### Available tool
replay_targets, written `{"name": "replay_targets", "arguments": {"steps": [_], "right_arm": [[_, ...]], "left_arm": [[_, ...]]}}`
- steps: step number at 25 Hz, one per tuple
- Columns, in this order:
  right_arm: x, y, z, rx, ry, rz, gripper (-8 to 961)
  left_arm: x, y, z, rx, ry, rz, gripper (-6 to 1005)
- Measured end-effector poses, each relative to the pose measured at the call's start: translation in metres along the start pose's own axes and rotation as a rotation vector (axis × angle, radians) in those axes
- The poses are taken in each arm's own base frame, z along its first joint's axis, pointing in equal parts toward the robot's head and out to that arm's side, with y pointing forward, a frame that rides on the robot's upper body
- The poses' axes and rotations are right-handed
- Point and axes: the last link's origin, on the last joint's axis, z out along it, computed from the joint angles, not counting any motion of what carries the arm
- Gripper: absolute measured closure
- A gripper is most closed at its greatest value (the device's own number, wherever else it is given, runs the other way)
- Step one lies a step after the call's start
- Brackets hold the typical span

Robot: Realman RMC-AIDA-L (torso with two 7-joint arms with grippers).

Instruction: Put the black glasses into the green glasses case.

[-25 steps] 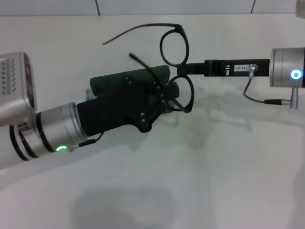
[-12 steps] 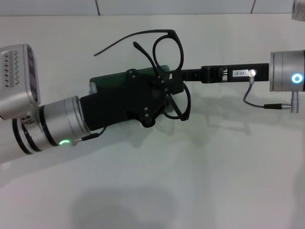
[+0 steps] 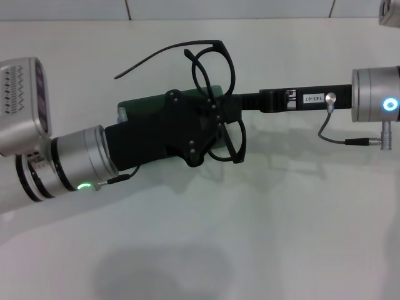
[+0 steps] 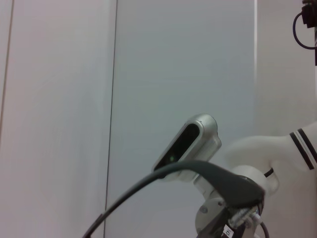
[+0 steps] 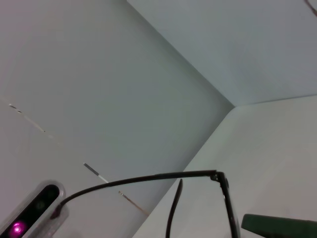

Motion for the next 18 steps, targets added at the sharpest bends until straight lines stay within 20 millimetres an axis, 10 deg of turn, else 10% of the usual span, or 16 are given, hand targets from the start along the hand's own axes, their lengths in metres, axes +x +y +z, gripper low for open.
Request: {"name": "replay_targets", "arguments": {"steps": [18], "right_arm": [[-0.0042, -0.0013, -0.0055, 0.007, -0.03, -0.01, 880]], "left_arm": [[0.0007, -0.0013, -0.0045, 0.018, 0.008, -0.005, 976]]}}
